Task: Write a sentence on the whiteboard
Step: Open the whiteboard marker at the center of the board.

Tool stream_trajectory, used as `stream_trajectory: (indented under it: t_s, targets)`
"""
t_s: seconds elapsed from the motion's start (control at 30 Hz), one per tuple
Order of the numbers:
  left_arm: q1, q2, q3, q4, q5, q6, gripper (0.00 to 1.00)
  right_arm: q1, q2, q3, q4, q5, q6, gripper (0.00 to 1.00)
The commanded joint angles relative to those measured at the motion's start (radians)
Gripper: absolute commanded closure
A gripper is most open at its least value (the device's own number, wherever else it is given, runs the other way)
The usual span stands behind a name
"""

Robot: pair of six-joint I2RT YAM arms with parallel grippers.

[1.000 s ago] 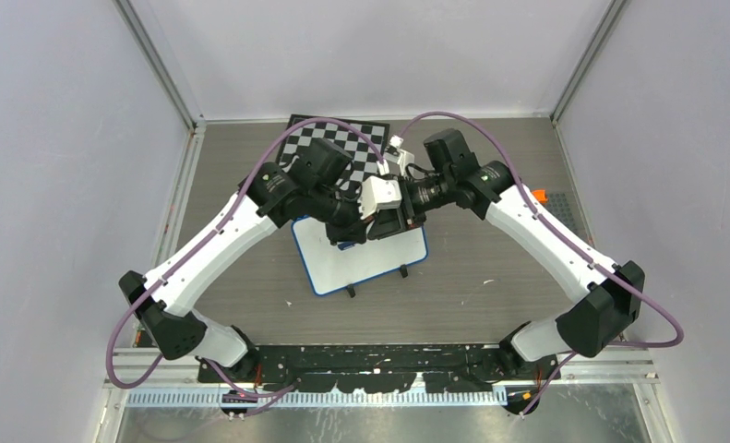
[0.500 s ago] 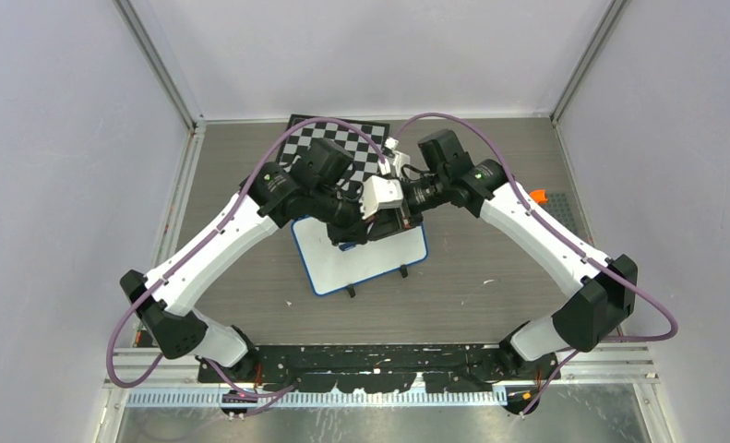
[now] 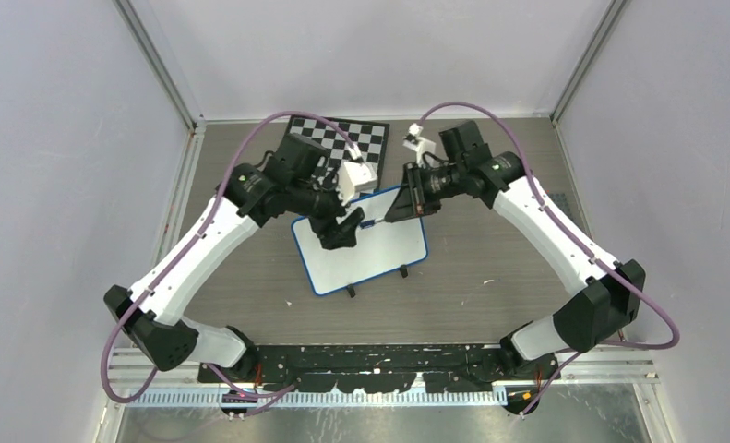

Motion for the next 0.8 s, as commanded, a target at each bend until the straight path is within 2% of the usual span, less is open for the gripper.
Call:
stream_trajectory:
  t_s: [0.0,0.07,0.17,0.23,0.33,0.43,0.5,0.63,0.77]
  targets:
    - [0.055,-0.077,0.012,0.088,0.055,-0.071,0.25,-0.042,-0.102,0.024,-0.046,0.168,0.024,1.0]
    - [0.064,-0.087,0.019,0.109,0.053,-0.1,0.24,-0.056,-0.128,0.015,-0.035,0.208,0.031,1.0]
    - [0.064,-0.088,0.001,0.167,-0.004,-0.175,0.24,-0.123,-0.176,-0.02,0.012,0.101,0.018,1.0]
    - [0.065,-0.09,-0.025,0.201,0.008,-0.169,0.23,-0.158,-0.196,-0.045,0.06,-0.006,0.045,1.0]
    - [0.064,-0.081,-0.042,0.209,0.124,-0.148,0.17,-0.168,-0.186,-0.055,0.073,-0.125,0.083,1.0]
    - [0.064,-0.069,-0.029,0.193,0.27,-0.147,0.11,-0.172,-0.149,-0.015,0.007,-0.293,0.007,1.0]
    - [0.064,-0.06,-0.012,0.175,0.363,-0.13,0.1,-0.172,-0.147,0.011,-0.031,-0.315,-0.056,1.0]
    - [0.063,-0.034,-0.014,0.199,0.444,-0.165,0.18,-0.168,-0.164,0.027,-0.035,-0.328,-0.083,1.0]
    - [0.055,-0.011,-0.024,0.228,0.432,-0.193,0.27,-0.139,-0.187,0.012,-0.029,-0.362,-0.099,1.0]
